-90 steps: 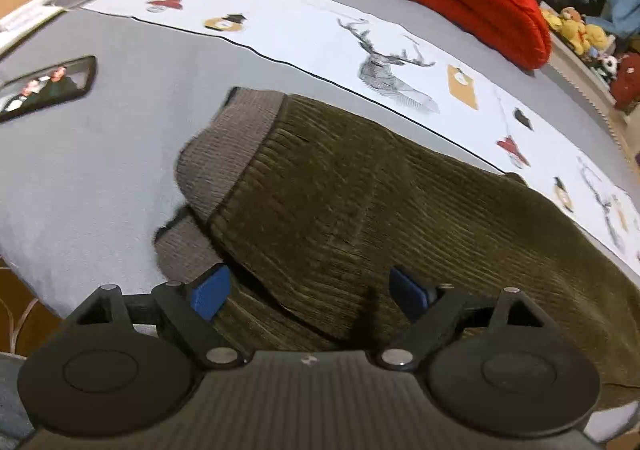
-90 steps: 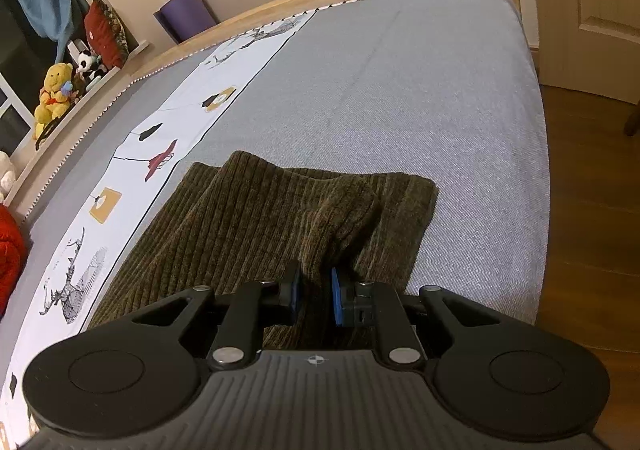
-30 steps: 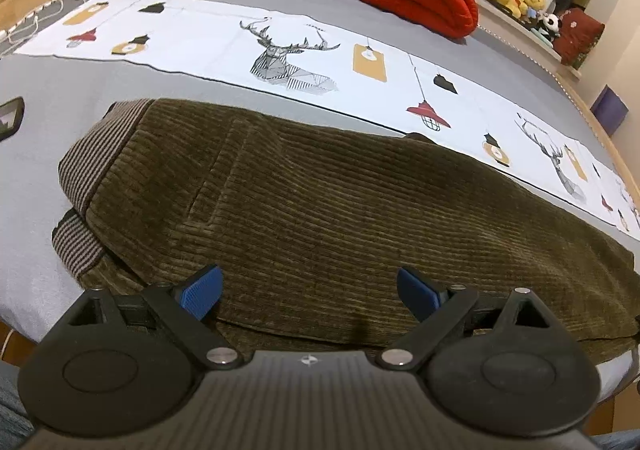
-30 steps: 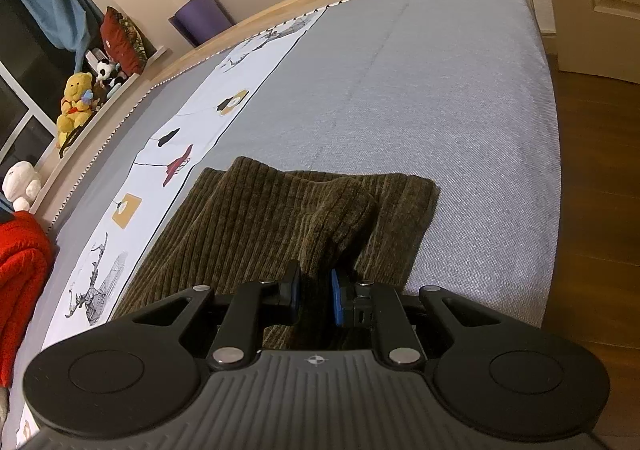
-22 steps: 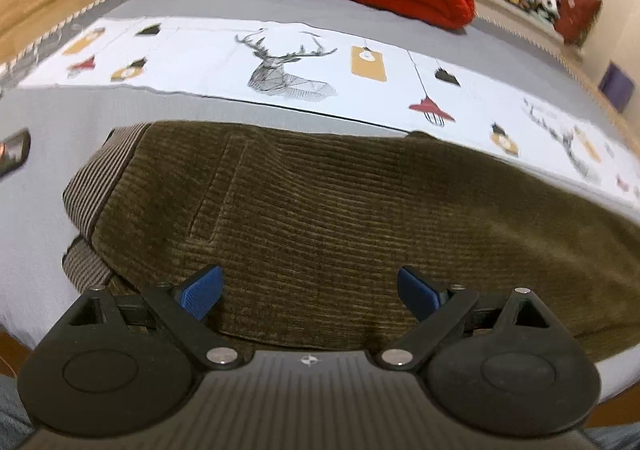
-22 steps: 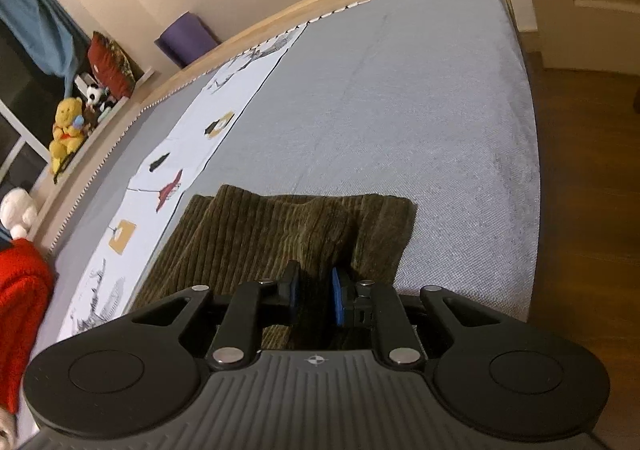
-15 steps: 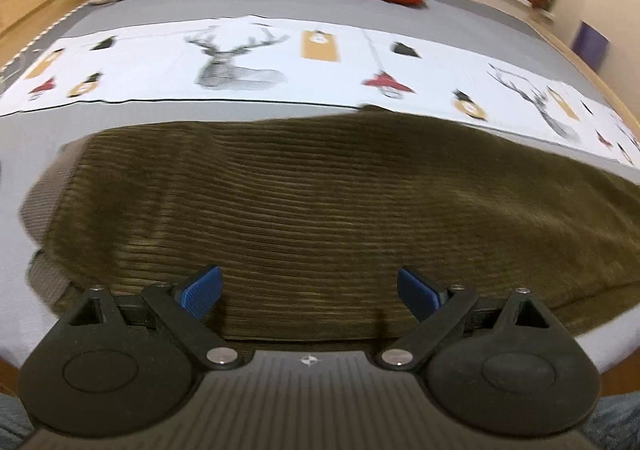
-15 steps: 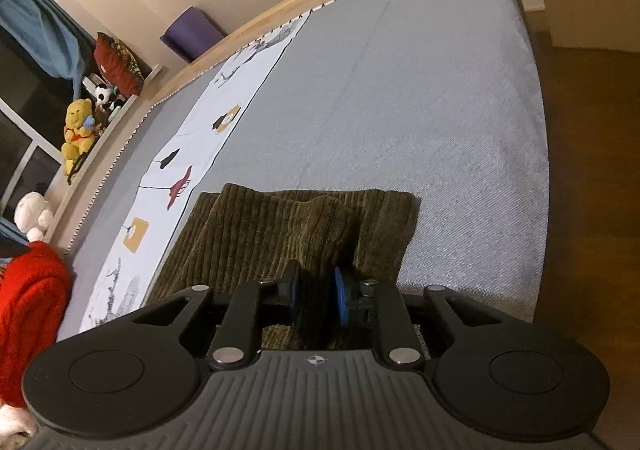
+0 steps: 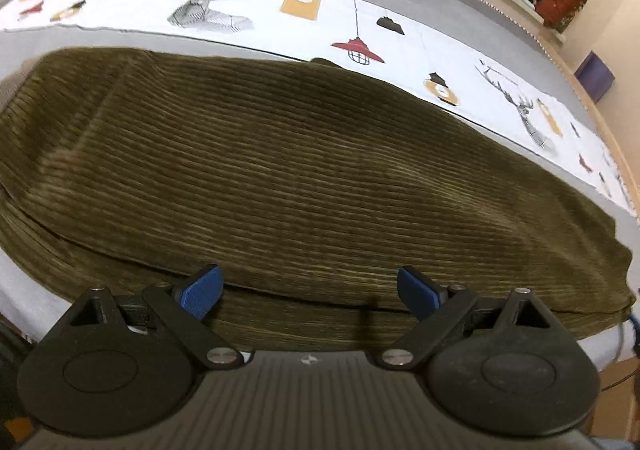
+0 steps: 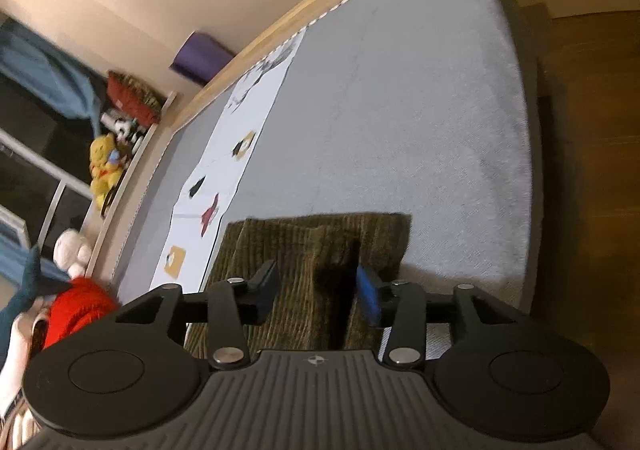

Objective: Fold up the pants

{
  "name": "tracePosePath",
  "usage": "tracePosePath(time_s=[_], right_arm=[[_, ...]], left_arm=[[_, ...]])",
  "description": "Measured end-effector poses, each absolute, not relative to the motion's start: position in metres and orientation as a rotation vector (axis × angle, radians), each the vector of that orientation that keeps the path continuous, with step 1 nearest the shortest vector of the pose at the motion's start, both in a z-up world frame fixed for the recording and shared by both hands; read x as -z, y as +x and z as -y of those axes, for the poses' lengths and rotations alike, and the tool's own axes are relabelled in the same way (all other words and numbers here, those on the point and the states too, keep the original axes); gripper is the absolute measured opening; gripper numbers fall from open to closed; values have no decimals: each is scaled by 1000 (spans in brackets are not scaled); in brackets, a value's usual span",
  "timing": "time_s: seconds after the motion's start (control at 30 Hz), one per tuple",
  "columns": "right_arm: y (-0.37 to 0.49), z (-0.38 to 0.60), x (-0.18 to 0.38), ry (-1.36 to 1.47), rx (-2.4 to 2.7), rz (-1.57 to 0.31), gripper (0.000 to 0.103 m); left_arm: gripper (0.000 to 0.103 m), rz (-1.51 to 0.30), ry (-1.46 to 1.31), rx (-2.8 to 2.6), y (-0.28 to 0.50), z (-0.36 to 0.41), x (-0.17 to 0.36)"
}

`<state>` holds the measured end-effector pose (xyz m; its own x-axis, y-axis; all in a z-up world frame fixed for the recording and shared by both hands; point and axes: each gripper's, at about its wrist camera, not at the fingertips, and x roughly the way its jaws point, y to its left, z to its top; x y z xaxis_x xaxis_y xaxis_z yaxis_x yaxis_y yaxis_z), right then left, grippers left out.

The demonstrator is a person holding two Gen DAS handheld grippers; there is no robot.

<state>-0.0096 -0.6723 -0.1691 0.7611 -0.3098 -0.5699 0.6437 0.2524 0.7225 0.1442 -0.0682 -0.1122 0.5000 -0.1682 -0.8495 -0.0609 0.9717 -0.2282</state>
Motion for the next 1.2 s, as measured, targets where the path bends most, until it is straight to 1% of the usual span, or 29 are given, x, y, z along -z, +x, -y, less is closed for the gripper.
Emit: tracePosePath(time_s=[0.07, 0.27, 0.77, 0.83, 0.97, 1.07, 1.2], right_arm=[[-3, 672, 171, 1134, 662, -365, 51], [9, 670, 173, 1101, 674, -394, 51], [8, 668, 176, 1097, 682, -381, 51], [8, 667, 175, 1091, 688, -382, 51], [9, 665, 175, 1078, 693, -385, 52], [11, 664, 174, 1063, 698, -393, 52], [13, 662, 174, 1053, 704, -397, 52]], left_arm=[[96, -1072, -268, 62, 148, 69, 117], [96, -1124, -303, 40, 158, 71, 131], [95, -1134, -363, 42, 180, 77, 133], [97, -1150, -366, 43, 185, 77, 138], [102, -1149, -357, 57, 188, 82, 140], [102, -1144, -305, 45, 191, 89, 142], [102, -1141, -315, 32, 191, 89, 142]])
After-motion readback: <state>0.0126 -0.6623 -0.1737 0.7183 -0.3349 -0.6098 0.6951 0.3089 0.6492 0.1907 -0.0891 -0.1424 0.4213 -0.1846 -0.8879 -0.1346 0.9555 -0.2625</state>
